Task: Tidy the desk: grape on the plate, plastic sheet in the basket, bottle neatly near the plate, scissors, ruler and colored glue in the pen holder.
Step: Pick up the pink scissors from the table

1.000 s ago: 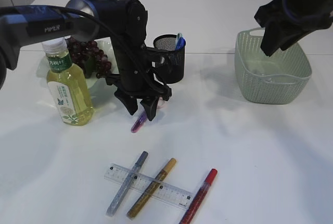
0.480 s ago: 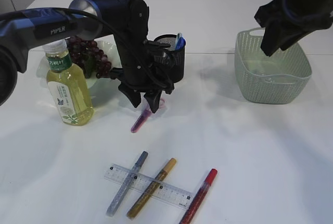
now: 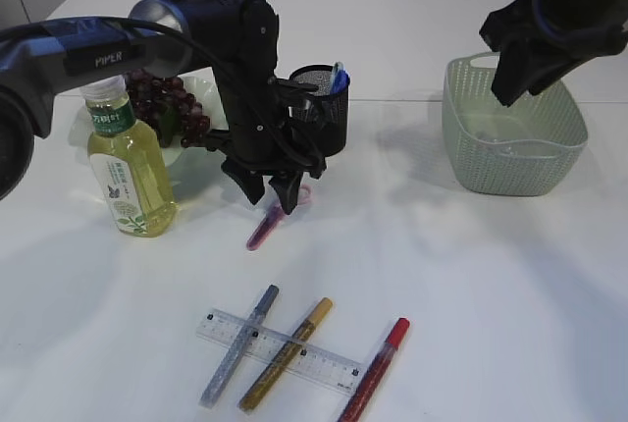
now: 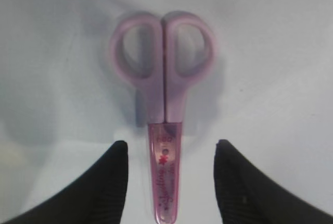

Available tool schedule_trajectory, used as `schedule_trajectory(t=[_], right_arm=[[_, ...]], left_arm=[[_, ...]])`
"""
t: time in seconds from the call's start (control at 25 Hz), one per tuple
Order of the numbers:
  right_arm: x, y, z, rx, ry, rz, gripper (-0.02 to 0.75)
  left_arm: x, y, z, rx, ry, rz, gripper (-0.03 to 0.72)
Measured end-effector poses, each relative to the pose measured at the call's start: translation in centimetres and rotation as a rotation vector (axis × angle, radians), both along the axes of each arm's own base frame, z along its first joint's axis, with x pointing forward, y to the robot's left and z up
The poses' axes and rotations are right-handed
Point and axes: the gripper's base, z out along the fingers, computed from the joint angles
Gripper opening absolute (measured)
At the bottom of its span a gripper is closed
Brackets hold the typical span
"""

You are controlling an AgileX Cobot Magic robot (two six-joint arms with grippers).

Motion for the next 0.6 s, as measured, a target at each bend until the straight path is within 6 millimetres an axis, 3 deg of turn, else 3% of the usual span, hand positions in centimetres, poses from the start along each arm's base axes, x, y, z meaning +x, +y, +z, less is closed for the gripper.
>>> schedule_trajectory(t=[0.6], right_arm=[[0.0, 0.0, 0.0, -0.001, 0.000, 0.002, 0.292]], left_arm=[[0.0, 0.0, -1.2, 0.011, 0.021, 0.000, 0.385]])
